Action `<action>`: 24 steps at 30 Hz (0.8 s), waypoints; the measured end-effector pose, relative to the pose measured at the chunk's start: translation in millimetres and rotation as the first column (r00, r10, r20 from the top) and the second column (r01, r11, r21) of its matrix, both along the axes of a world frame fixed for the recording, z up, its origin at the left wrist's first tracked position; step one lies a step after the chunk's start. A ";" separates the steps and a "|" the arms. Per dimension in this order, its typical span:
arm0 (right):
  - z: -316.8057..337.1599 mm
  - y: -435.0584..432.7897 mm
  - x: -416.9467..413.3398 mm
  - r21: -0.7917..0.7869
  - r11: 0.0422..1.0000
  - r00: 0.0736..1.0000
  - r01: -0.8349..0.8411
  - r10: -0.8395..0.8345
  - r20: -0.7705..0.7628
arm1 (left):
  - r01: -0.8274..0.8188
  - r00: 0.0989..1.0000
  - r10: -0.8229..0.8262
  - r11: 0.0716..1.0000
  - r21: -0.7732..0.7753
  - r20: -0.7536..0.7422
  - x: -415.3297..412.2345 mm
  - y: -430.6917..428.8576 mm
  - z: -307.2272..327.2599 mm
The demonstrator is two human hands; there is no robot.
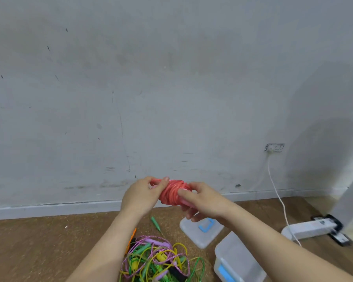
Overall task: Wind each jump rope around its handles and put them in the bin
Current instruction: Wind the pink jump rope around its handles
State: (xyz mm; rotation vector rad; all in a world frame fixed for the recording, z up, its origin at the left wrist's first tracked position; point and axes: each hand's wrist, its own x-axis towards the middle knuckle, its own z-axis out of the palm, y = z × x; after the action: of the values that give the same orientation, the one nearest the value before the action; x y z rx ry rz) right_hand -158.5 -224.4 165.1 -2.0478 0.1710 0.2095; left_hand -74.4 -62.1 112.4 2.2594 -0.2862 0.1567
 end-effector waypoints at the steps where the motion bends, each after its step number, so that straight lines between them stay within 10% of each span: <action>1: -3.6 -2.4 -1.1 -0.068 0.998 1.000 -0.009 0.010 0.014 | 0.019 0.999 -0.022 0.995 0.099 0.030 -0.7 -2.5 -2.0; 11: -40.5 -80.9 -4.4 0.080 0.997 0.998 0.003 0.003 -0.068 | 0.187 0.919 -0.277 0.933 0.308 0.280 -3.5 -55.3 -28.7; 18: -101.2 -191.1 9.2 -0.203 0.967 0.934 -0.152 0.073 -0.350 | 0.582 0.789 -0.587 0.619 0.527 -0.181 7.9 -120.8 -101.5; 24: -164.2 -284.0 21.1 -0.383 0.910 0.912 -0.161 -0.011 -0.410 | 0.636 0.769 -0.508 0.668 0.387 -0.388 19.0 -210.6 -184.8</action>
State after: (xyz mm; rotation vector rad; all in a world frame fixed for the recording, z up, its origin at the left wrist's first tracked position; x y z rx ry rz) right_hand -137.4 -508.4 0.9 -2.4102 0.4216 0.7031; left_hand -55.5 -272.6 -72.5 2.5248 -0.9947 -0.6120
